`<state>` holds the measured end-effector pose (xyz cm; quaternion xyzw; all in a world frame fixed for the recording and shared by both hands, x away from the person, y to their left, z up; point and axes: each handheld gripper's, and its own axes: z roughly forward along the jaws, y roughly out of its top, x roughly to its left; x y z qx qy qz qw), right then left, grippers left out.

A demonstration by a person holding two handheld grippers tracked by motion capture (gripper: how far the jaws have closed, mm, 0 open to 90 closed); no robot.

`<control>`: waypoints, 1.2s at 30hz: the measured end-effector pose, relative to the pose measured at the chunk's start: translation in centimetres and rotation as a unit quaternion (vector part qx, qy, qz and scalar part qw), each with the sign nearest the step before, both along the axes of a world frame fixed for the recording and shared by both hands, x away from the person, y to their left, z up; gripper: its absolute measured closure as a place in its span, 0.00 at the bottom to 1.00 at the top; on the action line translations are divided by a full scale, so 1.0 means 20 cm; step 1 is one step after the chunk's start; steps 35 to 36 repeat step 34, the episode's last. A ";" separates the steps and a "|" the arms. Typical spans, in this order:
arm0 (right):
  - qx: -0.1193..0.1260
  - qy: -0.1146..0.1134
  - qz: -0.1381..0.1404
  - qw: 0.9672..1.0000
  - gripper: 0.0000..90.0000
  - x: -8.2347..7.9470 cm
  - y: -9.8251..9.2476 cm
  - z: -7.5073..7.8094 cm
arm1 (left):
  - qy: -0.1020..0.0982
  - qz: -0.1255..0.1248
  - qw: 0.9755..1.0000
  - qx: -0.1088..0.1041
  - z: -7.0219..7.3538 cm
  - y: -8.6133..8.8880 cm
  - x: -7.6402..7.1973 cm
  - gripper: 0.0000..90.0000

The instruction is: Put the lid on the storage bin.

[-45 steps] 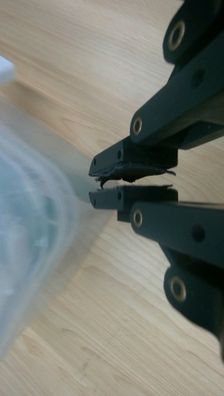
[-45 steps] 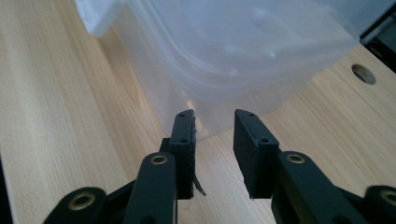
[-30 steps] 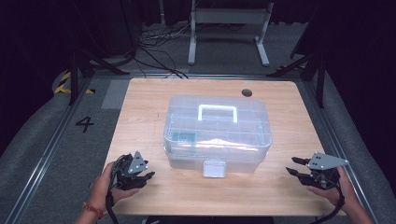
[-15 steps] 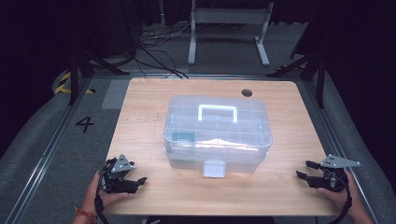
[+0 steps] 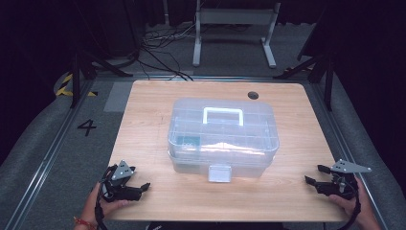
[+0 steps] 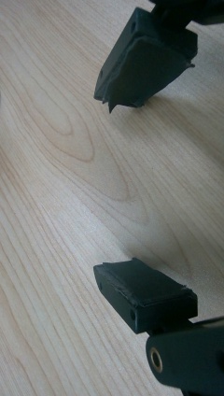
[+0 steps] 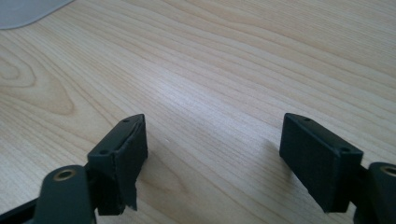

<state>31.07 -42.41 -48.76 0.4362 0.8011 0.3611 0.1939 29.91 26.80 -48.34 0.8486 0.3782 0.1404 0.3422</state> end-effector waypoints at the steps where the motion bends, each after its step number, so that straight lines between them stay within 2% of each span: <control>1: 0.000 0.000 -0.002 1.000 0.25 0.00 0.00 0.00 | -0.001 0.000 1.000 0.001 0.00 0.00 0.00 0.17; 36: 0.000 0.002 -0.009 1.000 0.24 -0.01 0.00 0.00 | 0.000 -0.005 1.000 0.001 0.00 0.00 0.00 0.16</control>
